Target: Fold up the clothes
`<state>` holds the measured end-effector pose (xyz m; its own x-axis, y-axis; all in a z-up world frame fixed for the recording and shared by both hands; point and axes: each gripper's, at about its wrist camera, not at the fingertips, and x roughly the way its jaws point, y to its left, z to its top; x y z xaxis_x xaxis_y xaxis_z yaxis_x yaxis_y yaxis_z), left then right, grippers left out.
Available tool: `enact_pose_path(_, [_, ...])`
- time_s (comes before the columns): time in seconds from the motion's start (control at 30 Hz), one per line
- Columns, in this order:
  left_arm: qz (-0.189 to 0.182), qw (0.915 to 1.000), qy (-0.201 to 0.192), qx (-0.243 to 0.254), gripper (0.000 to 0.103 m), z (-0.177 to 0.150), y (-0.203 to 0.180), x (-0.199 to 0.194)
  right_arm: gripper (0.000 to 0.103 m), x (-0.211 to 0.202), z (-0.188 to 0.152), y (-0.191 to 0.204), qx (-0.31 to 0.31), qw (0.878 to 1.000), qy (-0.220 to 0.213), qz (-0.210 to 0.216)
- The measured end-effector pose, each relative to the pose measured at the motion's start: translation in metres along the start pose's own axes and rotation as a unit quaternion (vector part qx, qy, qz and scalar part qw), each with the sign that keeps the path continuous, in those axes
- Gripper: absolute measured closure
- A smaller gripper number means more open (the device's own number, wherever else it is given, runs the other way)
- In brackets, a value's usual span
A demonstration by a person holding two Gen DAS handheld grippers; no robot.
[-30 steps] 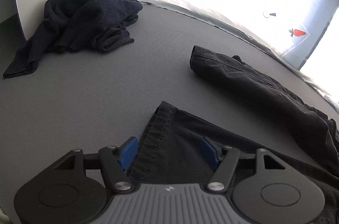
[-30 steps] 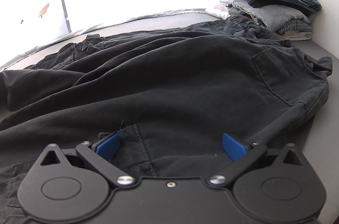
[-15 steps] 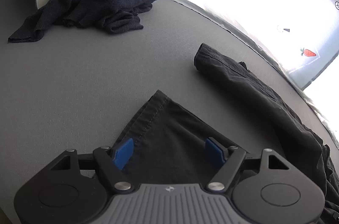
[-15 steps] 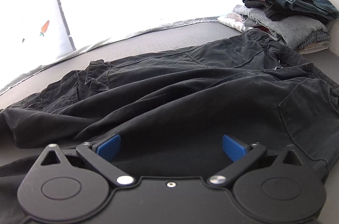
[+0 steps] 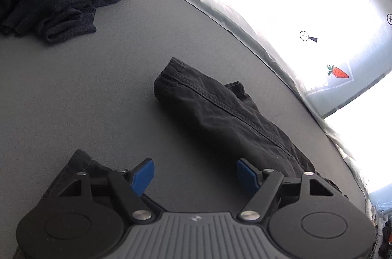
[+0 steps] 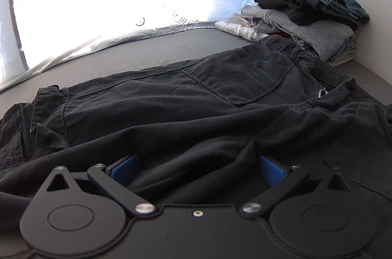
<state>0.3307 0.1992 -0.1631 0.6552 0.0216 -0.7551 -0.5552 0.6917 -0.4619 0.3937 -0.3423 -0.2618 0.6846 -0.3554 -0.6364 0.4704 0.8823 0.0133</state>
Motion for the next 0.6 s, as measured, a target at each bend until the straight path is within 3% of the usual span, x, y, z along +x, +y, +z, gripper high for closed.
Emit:
enact_pose_path(0.13, [-0.042, 0.9989, 0.01, -0.019, 0.029, 0.0, -0.011, 0.017, 0.0, 0.001, 0.0, 0.001, -0.003, 1.0, 0.002, -0.002])
enact_pose_path(0.33, [-0.061, 0.9955, 0.033, -0.065, 0.029, 0.002, -0.015, 0.048, 0.0, 0.001, 0.0, 0.003, -0.005, 1.0, 0.002, -0.004])
enact_pose_path(0.4, [-0.066, 0.9944, 0.03, -0.078, 0.034, 0.003, -0.015, 0.053, 0.0, 0.001, 0.0, 0.003, -0.005, 1.0, 0.001, -0.004])
enact_pose_path(0.5, [-0.056, 0.9964, 0.008, -0.063, 0.053, 0.005, -0.021, 0.055, 0.0, 0.001, 0.0, 0.002, -0.005, 1.0, 0.002, -0.004])
enact_pose_path(0.57, [-0.042, 0.9983, -0.014, -0.037, 0.076, 0.009, -0.029, 0.054, 0.0, 0.001, 0.0, 0.002, -0.005, 1.0, 0.001, -0.004])
enact_pose_path(0.6, [-0.036, 0.9989, -0.021, -0.022, 0.079, 0.012, -0.034, 0.054, 0.0, 0.001, 0.0, 0.002, -0.005, 1.0, 0.001, -0.004])
